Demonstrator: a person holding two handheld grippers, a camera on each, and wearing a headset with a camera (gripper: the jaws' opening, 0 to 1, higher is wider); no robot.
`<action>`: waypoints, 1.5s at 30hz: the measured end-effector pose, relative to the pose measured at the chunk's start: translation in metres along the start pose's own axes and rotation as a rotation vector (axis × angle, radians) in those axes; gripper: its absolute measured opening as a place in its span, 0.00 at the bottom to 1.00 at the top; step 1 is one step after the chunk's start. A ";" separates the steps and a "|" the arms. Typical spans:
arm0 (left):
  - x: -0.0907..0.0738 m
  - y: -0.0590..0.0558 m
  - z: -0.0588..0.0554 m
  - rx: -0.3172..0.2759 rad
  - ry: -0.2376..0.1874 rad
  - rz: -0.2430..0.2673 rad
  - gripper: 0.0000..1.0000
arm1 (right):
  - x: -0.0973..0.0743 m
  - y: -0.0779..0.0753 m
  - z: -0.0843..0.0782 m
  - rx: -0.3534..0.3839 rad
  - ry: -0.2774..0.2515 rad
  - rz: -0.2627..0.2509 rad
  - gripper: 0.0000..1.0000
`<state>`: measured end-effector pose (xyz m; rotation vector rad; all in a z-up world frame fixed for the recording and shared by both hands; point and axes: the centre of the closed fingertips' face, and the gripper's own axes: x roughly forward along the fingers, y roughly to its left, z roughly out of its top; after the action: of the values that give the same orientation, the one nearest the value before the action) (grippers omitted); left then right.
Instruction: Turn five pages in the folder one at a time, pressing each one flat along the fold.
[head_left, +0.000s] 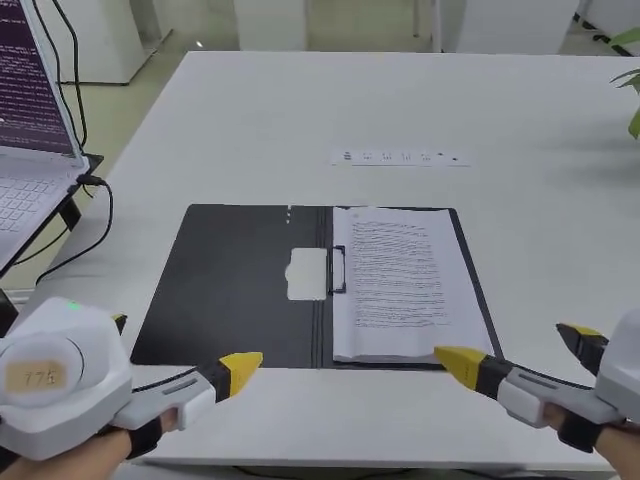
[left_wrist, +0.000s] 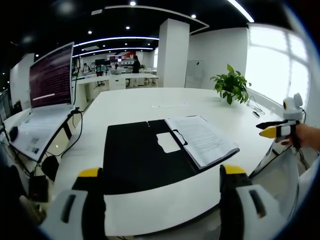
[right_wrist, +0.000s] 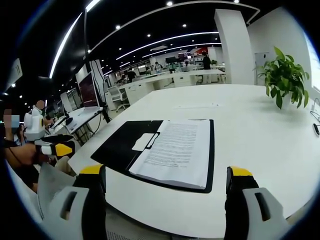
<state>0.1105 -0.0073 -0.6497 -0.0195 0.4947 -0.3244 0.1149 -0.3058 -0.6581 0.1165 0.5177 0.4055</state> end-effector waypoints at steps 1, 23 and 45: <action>0.001 -0.001 0.000 0.004 0.002 -0.002 0.96 | 0.000 0.000 0.000 0.001 0.001 0.000 1.00; 0.025 -0.020 0.015 0.063 -0.001 -0.079 0.96 | -0.009 0.004 -0.002 0.024 -0.022 -0.004 1.00; 0.071 -0.066 0.033 0.168 0.010 -0.229 0.95 | -0.018 0.011 -0.003 0.043 -0.052 -0.009 0.99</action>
<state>0.1652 -0.0937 -0.6469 0.0889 0.4745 -0.5900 0.0954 -0.3027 -0.6502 0.1654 0.4757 0.3813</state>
